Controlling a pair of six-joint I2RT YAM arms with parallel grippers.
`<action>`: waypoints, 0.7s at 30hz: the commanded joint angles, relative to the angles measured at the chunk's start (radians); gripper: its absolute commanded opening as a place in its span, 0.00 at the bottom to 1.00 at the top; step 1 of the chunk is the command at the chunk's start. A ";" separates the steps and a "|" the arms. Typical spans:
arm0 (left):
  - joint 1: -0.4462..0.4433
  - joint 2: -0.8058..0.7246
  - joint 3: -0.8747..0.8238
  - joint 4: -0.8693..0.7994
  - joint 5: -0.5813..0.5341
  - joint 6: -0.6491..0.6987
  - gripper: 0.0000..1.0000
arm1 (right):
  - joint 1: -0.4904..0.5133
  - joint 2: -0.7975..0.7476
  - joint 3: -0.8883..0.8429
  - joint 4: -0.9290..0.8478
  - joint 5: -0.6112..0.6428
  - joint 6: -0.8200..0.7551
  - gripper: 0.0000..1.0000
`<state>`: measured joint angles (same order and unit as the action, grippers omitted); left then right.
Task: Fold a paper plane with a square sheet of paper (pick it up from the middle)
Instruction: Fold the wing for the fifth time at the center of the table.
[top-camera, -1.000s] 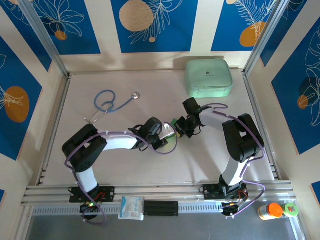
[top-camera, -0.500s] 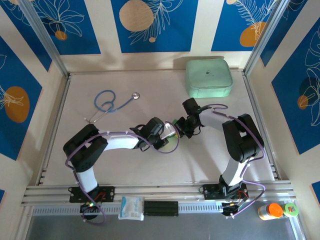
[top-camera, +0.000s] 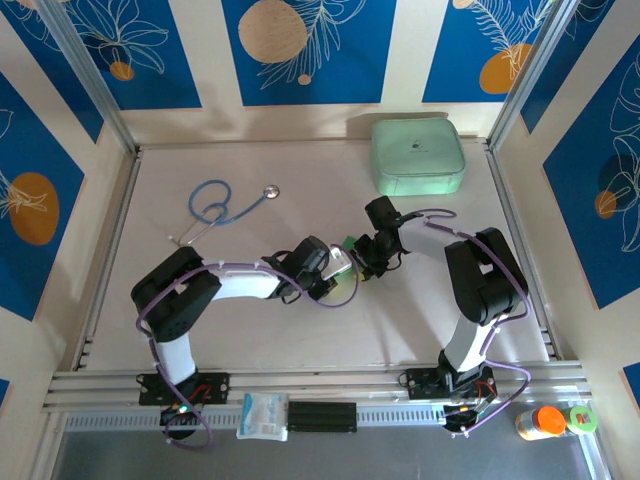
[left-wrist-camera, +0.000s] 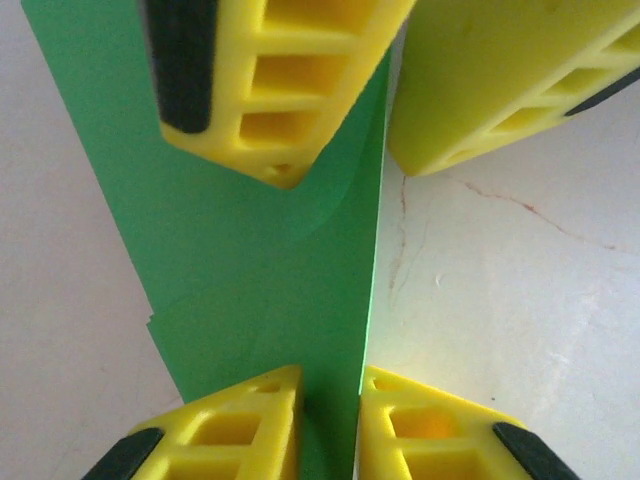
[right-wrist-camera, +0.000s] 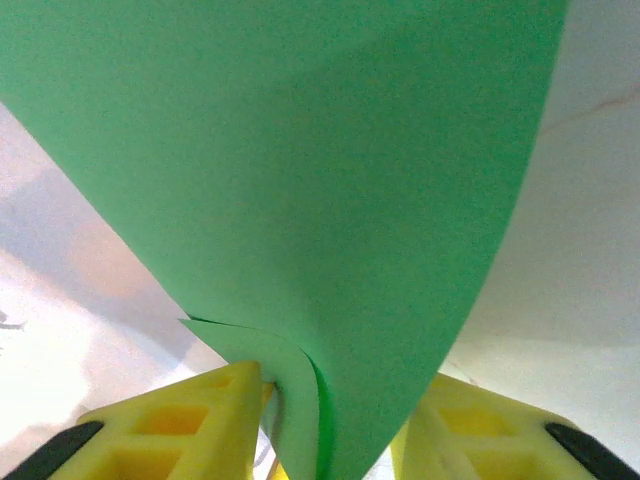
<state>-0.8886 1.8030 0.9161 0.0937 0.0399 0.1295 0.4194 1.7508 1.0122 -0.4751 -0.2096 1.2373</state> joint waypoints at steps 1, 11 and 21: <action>-0.006 0.023 -0.017 0.032 0.039 -0.020 0.19 | 0.001 -0.039 0.001 -0.046 0.013 -0.001 0.42; 0.029 -0.016 -0.046 0.087 0.136 -0.160 0.15 | -0.033 -0.090 0.008 -0.048 0.046 -0.066 0.54; 0.086 -0.030 -0.147 0.282 0.241 -0.400 0.14 | -0.098 -0.242 -0.116 0.139 0.056 -0.259 0.58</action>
<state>-0.8242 1.8000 0.8028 0.2874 0.2222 -0.1688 0.3355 1.5417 0.9398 -0.4042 -0.1387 1.0672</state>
